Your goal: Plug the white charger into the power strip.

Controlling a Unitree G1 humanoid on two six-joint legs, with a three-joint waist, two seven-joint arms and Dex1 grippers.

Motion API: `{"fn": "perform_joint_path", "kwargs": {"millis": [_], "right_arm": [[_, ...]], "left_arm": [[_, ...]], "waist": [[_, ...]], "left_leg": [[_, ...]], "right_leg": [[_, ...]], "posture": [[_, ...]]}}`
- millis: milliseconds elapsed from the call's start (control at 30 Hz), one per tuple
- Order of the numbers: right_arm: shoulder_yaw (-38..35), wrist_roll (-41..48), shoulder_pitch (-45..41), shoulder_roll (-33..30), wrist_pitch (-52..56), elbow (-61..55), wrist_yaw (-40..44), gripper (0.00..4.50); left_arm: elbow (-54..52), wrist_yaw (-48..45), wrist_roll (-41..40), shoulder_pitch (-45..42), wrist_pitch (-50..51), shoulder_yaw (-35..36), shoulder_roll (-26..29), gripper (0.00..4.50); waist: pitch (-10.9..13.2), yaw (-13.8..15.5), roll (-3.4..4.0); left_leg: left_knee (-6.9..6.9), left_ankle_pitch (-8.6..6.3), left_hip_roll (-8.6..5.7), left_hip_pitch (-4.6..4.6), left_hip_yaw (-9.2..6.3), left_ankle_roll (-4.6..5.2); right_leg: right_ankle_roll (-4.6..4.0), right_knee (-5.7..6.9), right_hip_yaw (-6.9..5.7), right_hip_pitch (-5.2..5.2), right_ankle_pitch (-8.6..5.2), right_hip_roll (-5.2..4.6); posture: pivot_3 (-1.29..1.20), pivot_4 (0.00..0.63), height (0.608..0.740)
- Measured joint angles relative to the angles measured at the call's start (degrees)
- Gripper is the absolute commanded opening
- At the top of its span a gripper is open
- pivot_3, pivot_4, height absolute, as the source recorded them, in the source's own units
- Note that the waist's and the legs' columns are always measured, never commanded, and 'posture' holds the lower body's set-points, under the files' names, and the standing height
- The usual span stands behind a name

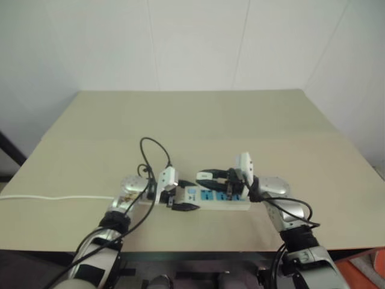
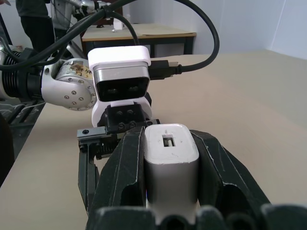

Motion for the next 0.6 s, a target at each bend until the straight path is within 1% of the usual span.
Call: {"fn": "perform_joint_path", "kwargs": {"millis": [600], "right_arm": [[0.64, -1.02, -0.53, -0.02, -0.01, 1.74, 0.06, 1.14]], "left_arm": [[-0.37, 0.13, 0.01, 0.20, 0.08, -0.03, 0.08, 3.28]], "waist": [[0.00, 0.00, 0.00]], "left_leg": [[0.00, 0.00, 0.00, 0.00, 0.00, 0.00]], "right_leg": [[0.00, 0.00, 0.00, 0.00, 0.00, 0.00]], "posture": [[0.00, 0.150, 0.740]]}}
